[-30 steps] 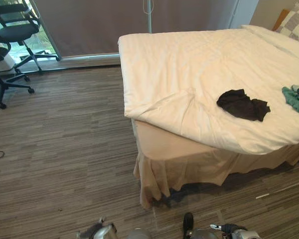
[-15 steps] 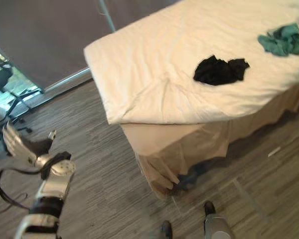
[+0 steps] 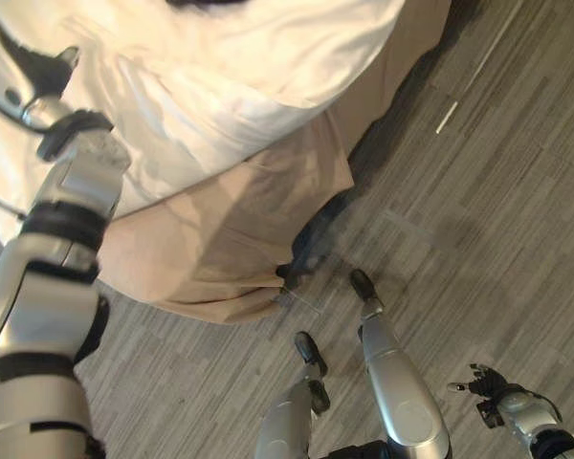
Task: Tidy up the quilt and then pick up the clothes from the bed and put them into the laundry hamper.
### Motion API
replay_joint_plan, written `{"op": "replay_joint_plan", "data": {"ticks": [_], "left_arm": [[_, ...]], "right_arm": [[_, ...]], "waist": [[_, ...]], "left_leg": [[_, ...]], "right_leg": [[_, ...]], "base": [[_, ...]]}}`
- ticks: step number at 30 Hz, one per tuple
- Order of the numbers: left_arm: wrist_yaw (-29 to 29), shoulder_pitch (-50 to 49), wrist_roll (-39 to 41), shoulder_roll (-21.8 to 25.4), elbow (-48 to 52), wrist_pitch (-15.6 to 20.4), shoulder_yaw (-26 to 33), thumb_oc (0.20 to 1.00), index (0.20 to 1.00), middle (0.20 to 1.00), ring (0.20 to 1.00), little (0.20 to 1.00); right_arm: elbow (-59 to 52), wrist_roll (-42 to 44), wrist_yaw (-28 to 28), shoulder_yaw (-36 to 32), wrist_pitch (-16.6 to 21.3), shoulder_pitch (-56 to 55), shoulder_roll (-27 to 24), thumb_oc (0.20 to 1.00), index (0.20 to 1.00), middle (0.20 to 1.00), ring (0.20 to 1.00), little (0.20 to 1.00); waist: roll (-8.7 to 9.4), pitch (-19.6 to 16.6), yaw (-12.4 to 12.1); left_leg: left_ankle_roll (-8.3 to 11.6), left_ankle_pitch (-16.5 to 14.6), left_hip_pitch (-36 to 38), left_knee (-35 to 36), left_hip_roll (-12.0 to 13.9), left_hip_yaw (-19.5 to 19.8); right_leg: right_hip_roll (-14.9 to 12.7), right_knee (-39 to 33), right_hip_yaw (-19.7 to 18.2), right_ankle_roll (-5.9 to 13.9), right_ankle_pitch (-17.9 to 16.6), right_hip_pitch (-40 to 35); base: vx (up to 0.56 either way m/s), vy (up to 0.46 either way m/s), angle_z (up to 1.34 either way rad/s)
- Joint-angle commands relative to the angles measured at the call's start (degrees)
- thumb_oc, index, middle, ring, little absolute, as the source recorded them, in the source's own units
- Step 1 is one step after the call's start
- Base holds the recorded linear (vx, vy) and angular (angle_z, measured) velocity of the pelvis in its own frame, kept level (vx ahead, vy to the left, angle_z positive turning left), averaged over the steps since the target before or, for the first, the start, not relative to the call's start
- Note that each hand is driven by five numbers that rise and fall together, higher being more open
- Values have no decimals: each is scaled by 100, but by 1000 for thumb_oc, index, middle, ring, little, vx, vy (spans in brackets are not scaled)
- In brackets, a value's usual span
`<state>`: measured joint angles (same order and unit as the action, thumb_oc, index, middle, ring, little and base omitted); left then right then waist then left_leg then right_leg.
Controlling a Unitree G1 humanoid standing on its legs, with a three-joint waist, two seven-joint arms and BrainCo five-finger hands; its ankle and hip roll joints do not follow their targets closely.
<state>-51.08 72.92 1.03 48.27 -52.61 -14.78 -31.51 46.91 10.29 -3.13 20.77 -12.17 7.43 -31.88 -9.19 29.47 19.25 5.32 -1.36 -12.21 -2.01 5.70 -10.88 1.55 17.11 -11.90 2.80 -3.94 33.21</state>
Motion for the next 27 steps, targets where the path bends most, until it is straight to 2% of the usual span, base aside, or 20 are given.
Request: {"op": "replay_joint_plan", "data": {"ticks": [1, 3, 4, 6, 7, 8, 9, 10, 11, 12, 13, 14, 18, 23, 25, 26, 27], "left_arm": [[86, 44, 153, 351, -626, -969, -4, 1000, 1000, 1000, 1000, 1000], [231, 198, 469, 208, -1079, -1368, -63, 1000, 1000, 1000, 1000, 1000], [423, 246, 718, 84, -1330, -1708, -77, 1000, 1000, 1000, 1000, 1000], [263, 188, 1168, -138, -1499, -2126, 19, 693, 693, 693, 693, 693], [171, 201, 1283, -207, -1601, -2270, 96, 589, 589, 589, 589, 589], [125, 222, 1246, -249, -1689, -2358, 146, 570, 570, 570, 570, 570], [-307, 292, 1472, -324, -1843, -2753, 205, 677, 677, 677, 677, 677], [-557, 314, 1686, -320, -1870, -2839, 227, 846, 846, 846, 846, 846], [-703, 326, 1769, -319, -1892, -2927, 253, 853, 853, 853, 853, 853], [-942, 346, 1932, -300, -1962, -3051, 328, 589, 589, 589, 589, 589], [-1007, 353, 1955, -269, -2009, -3088, 350, 435, 435, 435, 435, 435], [-937, 348, 1917, -240, -2035, -3144, 342, 200, 200, 200, 200, 200], [-767, 366, 1858, -257, -1952, -3072, 317, 200, 200, 200, 200, 200], [-784, 441, 1830, -255, -1767, -2685, 262, 200, 200, 200, 200, 200], [-1180, 460, 1942, -257, -1538, -2096, 375, 200, 200, 200, 200, 200], [-1235, 457, 1946, -257, -1506, -1993, 389, 200, 200, 200, 200, 200], [-1463, 455, 2099, -261, -1354, -1493, 468, 200, 200, 200, 200, 200]], "right_arm": [[-29, 576, -100, 52, 35, -233, 50, 1000, 1000, 1000, 1000, 1000], [-161, 791, -160, 85, 36, -212, 103, 1000, 1000, 1000, 1000, 1000], [-242, 860, -206, 115, 41, -187, 156, 1000, 1000, 1000, 1000, 1000], [-493, 923, -365, 189, -29, -164, 216, 1000, 1000, 1000, 1000, 1000], [-566, 942, -425, 215, -25, -160, 225, 1000, 1000, 1000, 1000, 1000], [-612, 952, -457, 228, -17, -160, 229, 1000, 1000, 1000, 1000, 1000], [-732, 976, -538, 257, -38, -160, 237, 1000, 1000, 1000, 1000, 1000], [-751, 971, -545, 261, -27, -165, 235, 1000, 1000, 1000, 1000, 1000], [-779, 967, -558, 269, -34, -170, 236, 1000, 1000, 1000, 1000, 1000], [-864, 962, -593, 304, -76, -186, 244, 1000, 1000, 1000, 1000, 1000], [-885, 981, -607, 324, -77, -201, 252, 1000, 1000, 1000, 1000, 1000], [-897, 1026, -613, 333, -58, -231, 276, 1000, 1000, 1000, 1000, 1000], [-949, 1035, -634, 350, -77, -231, 269, 1000, 1000, 1000, 1000, 1000], [-982, 850, -603, 378, -68, -229, 254, 1000, 1000, 1000, 1000, 1000], [-976, 759, -668, 488, -30, -242, 318, 1000, 1000, 1000, 1000, 1000], [-975, 753, -676, 502, -29, -244, 328, 1000, 1000, 1000, 1000, 1000], [-962, 764, -726, 568, -26, -252, 381, 1000, 1000, 1000, 1000, 1000]], "waist": [[395, -282, -29], [477, -222, 1], [532, -174, 19], [597, -109, 34], [612, -86, 50], [623, -71, 65], [649, -50, 86], [662, -45, 85], [673, -42, 84], [700, -34, 80], [719, -25, 70], [749, 0, 59], [772, 31, 53], [782, 25, 2], [841, 11, -80], [848, 8, -89], [886, -4, -139]], "left_leg": [[122, 727, -948, -121, 234, 320], [131, 743, -1088, -168, 262, 300], [136, 758, -1177, -206, 284, 290], [143, 784, -1262, -212, 290, 303], [149, 788, -1268, -206, 298, 289], [156, 793, -1270, -202, 305, 272], [168, 815, -1295, -200, 311, 240], [171, 817, -1314, -205, 313, 235], [171, 818, -1329, -209, 315, 234], [165, 817, -1364, -220, 320, 237], [163, 816, -1390, -238, 324, 244], [167, 804, -1422, -276, 330, 260], [177, 816, -1421, -251, 353, 246], [158, 827, -1396, -213, 342, 249], [143, 811, -1360, -196, 344, 294], [141, 807, -1351, -193, 344, 300], [132, 791, -1300, -174, 344, 328]], "right_leg": [[-134, 363, 314, 77, 676, 141], [-101, 390, 349, 71, 674, 231], [-88, 407, 369, 64, 667, 284], [-71, 390, 390, 53, 654, 330], [-74, 397, 408, 49, 662, 346], [-78, 402, 420, 43, 668, 357], [-92, 396, 454, 24, 663, 383], [-98, 389, 461, 21, 660, 392], [-101, 385, 465, 20, 659, 399], [-100, 382, 472, 13, 661, 418], [-99, 382, 480, 8, 659, 425], [-95, 383, 484, 5, 665, 419], [-72, 389, 491, 3, 684, 410], [-79, 357, 550, -8, 710, 335], [-75, 340, 607, -10, 750, 246], [-75, 336, 613, -9, 756, 230], [-75, 306, 637, -6, 779, 146]], "base": [[-36, -83, -8], [-41, -95, -4], [-55, -101, -1], [-33, -52, 2], [0, 0, 0], [-9, 19, 7], [-10, 19, 9], [-12, 14, 9], [0, 0, 0], [-16, -11, -4], [-26, -27, -6], [-22, -28, -6], [-9, 15, 4], [-17, 10, 3], [-51, -42, 7], [-45, -47, 10], [-58, -76, 17]]}}
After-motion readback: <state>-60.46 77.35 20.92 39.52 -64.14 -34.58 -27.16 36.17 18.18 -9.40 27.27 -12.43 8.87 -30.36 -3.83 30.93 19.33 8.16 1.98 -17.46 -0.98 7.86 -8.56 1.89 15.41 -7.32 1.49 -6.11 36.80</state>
